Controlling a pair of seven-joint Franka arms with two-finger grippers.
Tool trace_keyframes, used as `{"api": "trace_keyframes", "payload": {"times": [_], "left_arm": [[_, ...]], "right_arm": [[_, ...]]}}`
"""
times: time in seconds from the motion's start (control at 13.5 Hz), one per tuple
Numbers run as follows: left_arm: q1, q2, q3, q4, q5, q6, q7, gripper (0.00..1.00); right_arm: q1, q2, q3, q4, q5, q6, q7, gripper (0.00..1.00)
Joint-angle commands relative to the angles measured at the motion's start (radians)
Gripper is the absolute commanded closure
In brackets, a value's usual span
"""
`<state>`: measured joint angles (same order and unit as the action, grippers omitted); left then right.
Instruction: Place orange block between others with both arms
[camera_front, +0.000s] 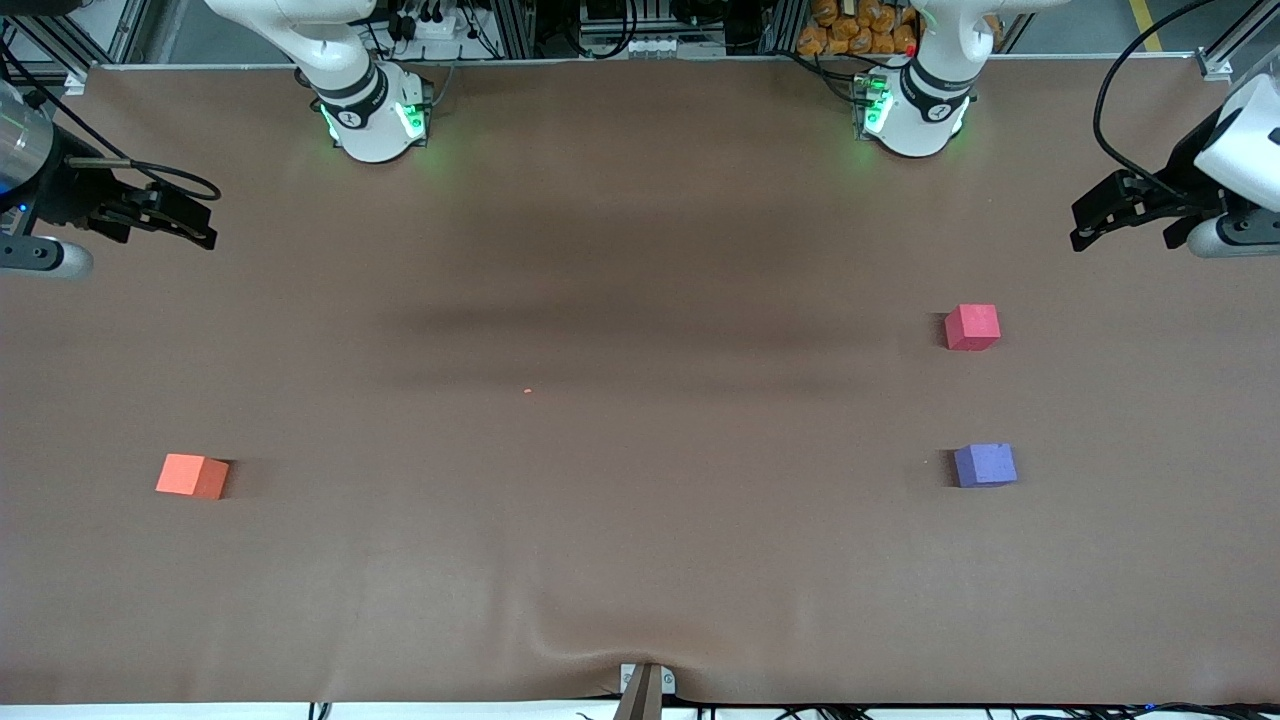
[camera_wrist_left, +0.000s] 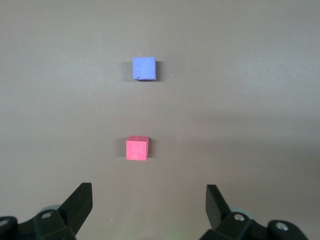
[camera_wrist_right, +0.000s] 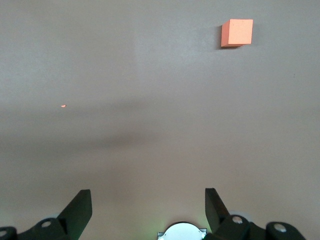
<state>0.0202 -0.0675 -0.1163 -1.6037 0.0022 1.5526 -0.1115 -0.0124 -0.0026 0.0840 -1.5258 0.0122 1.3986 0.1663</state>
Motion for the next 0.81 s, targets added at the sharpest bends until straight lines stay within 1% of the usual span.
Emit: {"api": "trace_keyframes", "payload": {"times": [0.0, 0.22, 0.74], "left_arm": [[0.009, 0.009, -0.006, 0.021, -0.002, -0.002, 0.015, 0.00], [0.011, 0.041, -0.002, 0.050, -0.001, -0.002, 0.015, 0.00], [0.006, 0.060, -0.006, 0.039, -0.002, -0.003, 0.015, 0.00]], "right_arm": [[-0.017, 0.006, 0.011, 0.016, -0.011, -0.007, -0.013, 0.00], [-0.017, 0.006, 0.011, 0.015, -0.011, -0.009, -0.013, 0.00], [-0.017, 0.006, 0.011, 0.016, -0.011, -0.010, -0.014, 0.00]]}}
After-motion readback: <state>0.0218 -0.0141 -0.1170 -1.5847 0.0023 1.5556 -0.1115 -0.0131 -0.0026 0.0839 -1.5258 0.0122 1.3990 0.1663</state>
